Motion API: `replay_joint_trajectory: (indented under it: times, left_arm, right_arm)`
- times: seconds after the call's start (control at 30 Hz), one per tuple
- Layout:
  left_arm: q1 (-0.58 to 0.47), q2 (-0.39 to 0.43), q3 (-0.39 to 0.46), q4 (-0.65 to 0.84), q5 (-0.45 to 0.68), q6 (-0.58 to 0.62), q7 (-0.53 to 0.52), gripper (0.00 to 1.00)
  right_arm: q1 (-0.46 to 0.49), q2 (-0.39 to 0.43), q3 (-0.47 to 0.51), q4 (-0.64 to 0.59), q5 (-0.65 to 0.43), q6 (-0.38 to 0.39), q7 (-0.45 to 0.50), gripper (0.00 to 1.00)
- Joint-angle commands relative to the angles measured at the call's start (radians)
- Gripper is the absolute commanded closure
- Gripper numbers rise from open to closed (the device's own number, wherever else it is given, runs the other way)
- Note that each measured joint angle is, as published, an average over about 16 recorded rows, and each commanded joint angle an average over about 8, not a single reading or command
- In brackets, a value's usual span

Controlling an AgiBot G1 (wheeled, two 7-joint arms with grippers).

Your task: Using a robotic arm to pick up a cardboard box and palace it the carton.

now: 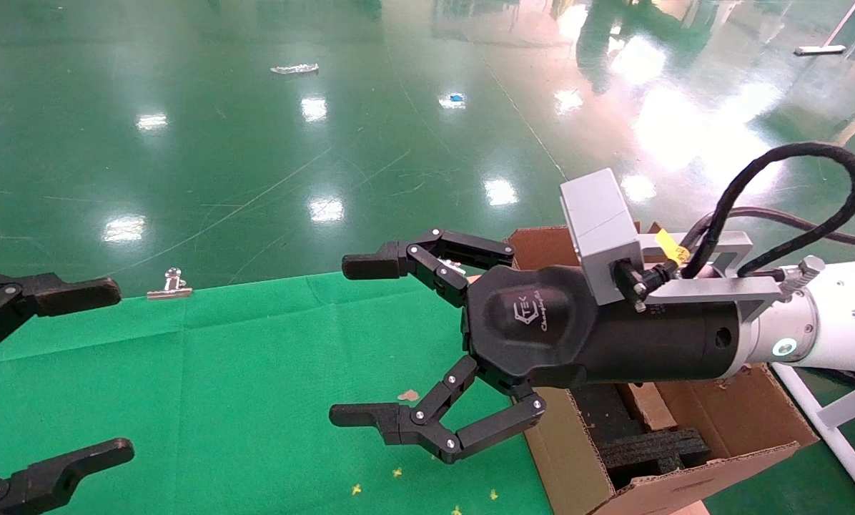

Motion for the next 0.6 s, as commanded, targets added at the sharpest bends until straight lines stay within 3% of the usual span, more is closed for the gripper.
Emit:
replay_joint_trajectory:
  times: [0.03,0.6]
  left_arm:
    - [0.0,0.0,0.0,0.0,0.0,0.0,0.0,0.0]
    - [0.0,0.0,0.0,0.0,0.0,0.0,0.0,0.0]
  right_arm:
    - [0.0,0.0,0.0,0.0,0.0,0.0,0.0,0.0]
    - [0.001,0.0,-0.001,0.0,0.0,0.0,0.0,0.0]
